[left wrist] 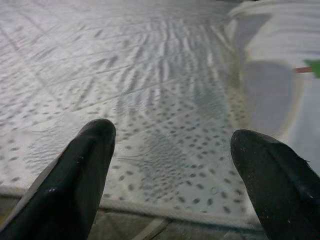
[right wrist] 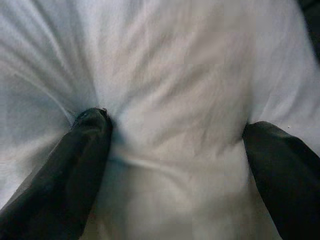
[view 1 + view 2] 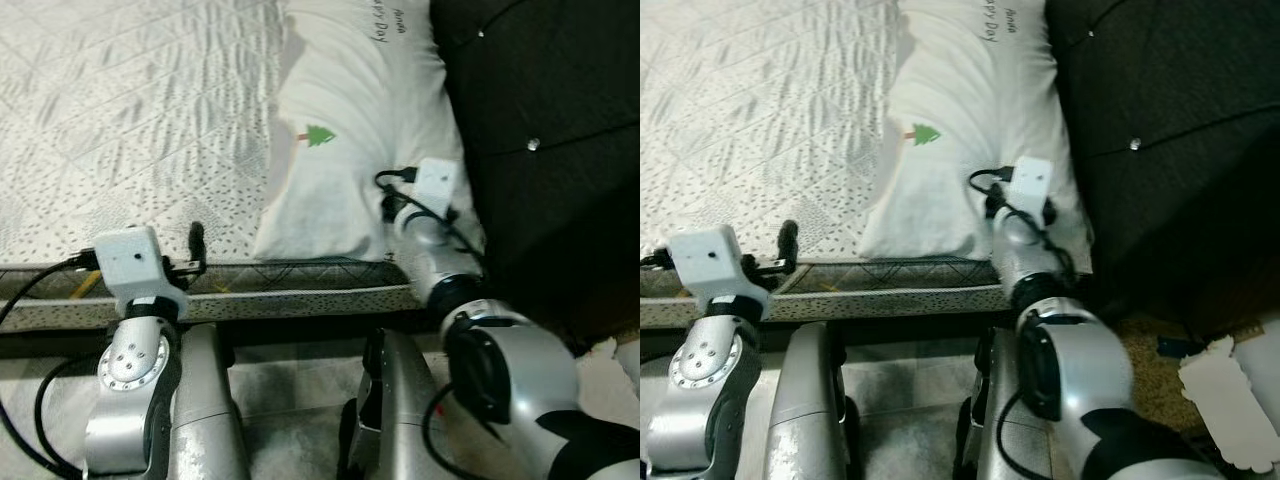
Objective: Clean up the room
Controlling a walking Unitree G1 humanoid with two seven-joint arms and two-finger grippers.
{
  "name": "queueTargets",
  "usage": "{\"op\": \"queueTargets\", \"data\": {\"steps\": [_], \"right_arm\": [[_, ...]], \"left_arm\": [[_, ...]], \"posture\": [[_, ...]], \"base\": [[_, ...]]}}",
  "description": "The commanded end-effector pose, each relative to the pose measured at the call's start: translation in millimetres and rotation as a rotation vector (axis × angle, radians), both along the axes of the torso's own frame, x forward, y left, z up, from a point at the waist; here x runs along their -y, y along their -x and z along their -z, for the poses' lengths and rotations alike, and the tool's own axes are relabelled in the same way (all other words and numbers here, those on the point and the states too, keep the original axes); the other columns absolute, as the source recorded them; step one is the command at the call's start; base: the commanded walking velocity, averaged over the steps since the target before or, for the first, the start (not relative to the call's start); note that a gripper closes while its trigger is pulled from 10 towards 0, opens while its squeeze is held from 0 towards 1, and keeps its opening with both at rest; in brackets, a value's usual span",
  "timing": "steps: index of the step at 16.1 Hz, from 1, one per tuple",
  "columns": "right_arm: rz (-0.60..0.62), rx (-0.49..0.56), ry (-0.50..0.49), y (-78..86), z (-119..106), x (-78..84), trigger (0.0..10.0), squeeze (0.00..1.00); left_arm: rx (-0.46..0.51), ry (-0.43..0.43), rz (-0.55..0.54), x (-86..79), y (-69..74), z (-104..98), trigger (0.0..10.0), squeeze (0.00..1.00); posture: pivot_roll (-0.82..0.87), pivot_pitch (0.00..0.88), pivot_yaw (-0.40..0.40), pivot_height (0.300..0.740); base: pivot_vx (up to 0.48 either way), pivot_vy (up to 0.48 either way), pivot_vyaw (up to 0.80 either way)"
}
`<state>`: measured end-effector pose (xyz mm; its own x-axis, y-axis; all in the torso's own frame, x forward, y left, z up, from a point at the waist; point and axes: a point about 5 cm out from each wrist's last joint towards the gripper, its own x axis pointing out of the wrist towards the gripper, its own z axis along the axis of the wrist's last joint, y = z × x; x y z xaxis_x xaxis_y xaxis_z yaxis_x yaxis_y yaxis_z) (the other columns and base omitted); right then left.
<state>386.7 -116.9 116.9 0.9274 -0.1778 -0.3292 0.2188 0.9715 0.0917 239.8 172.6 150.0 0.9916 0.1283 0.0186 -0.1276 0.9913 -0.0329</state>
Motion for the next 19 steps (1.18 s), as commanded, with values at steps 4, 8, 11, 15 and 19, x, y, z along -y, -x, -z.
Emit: {"op": "queueTargets", "data": {"steps": [4, 8, 11, 15, 19], "right_arm": [[-0.051, -0.231, -0.313, 26.0, 46, -32.1, 0.0, 0.0], [-0.096, -0.198, -0.355, 21.4, 37, -41.1, 0.0, 0.0], [-0.089, -0.172, -0.397, 17.9, 31, -41.5, 0.0, 0.0], [-0.05, -0.124, -0.445, 12.9, 23, -38.8, 0.0, 0.0], [-0.02, -0.061, -0.467, 5.5, 10, -31.5, 0.0, 0.0]], "left_arm": [[-0.029, -0.003, -0.003, -1.1, 0.5, 4, 10.0, 0.0], [-0.02, 0.007, -0.004, 0.0, -4.4, 3, 10.0, 0.0], [-0.016, 0.012, -0.003, 1.9, -6.8, 3, 10.0, 0.0], [-0.009, 0.016, -0.006, 2.2, -8.8, 3, 10.0, 0.0], [-0.003, 0.018, -0.014, 2.0, -8.9, 2, 10.0, 0.0]], "posture": [[0.22, 0.17, -0.095, 0.537], [0.21, 0.158, -0.1, 0.537], [0.21, 0.145, -0.103, 0.537], [0.21, 0.143, -0.104, 0.537], [0.21, 0.146, -0.107, 0.537]], "base": [[0.0, 0.0, 0.0], [0.0, 0.0, 0.0], [0.0, 0.0, 0.0], [0.0, 0.0, 0.0], [0.0, 0.0, 0.0]]}}
